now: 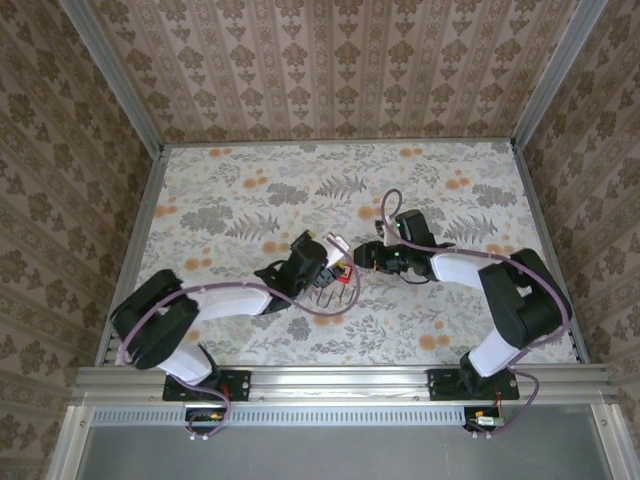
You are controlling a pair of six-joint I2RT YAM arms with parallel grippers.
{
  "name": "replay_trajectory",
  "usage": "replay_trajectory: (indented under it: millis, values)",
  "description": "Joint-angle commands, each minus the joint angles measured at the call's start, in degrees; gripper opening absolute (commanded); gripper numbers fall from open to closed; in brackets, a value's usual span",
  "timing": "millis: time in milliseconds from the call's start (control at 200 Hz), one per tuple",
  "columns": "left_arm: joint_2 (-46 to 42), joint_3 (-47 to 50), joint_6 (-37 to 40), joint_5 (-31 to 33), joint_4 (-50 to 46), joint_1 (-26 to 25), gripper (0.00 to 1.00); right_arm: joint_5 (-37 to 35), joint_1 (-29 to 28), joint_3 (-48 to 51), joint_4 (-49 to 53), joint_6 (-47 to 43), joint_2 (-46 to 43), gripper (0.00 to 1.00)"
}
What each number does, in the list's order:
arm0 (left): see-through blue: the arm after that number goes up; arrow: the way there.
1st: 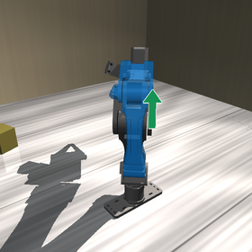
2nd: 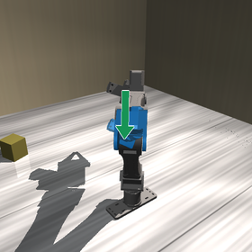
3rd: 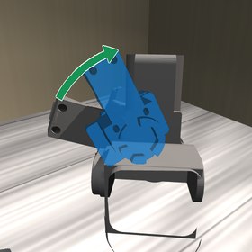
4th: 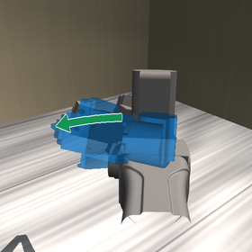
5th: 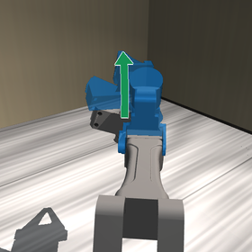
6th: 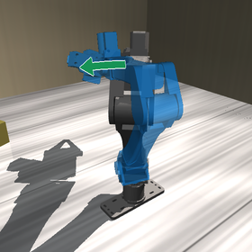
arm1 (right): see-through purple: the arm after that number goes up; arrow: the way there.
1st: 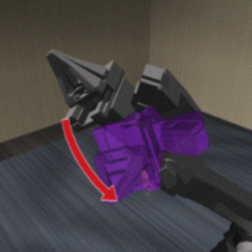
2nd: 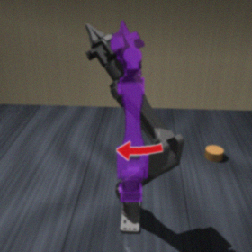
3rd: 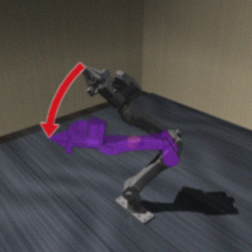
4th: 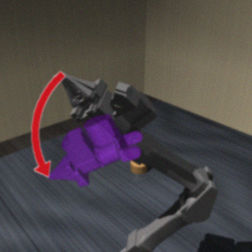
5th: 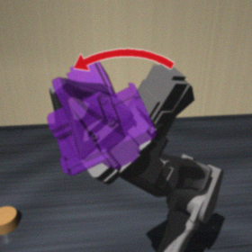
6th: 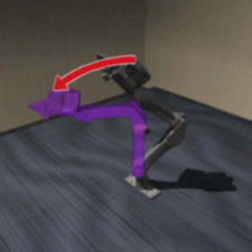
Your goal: Unlock with the key
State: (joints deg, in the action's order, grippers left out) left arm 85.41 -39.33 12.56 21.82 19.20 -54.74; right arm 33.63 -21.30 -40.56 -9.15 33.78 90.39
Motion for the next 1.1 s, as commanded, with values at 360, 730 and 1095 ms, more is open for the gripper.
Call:
replay_trajectory:
  millis: [360,730,1095]
  values:
    - [-19.19,-2.85,-5.82,8.71,-12.27,3.36,1.0,-13.95,1.81,-1.39,19.2,-6.32,-32.47,0.93]
    - [-28.45,2.38,-5.0,13.69,-6.69,7.53,1.0,-33.64,0.65,0.14,23.12,-8.87,-48.38,1.0]
    - [-19.46,17.64,4.61,3.88,20.04,28.15,1.0,-50.4,3.99,18.41,-8.3,-36.22,-45.73,1.0]
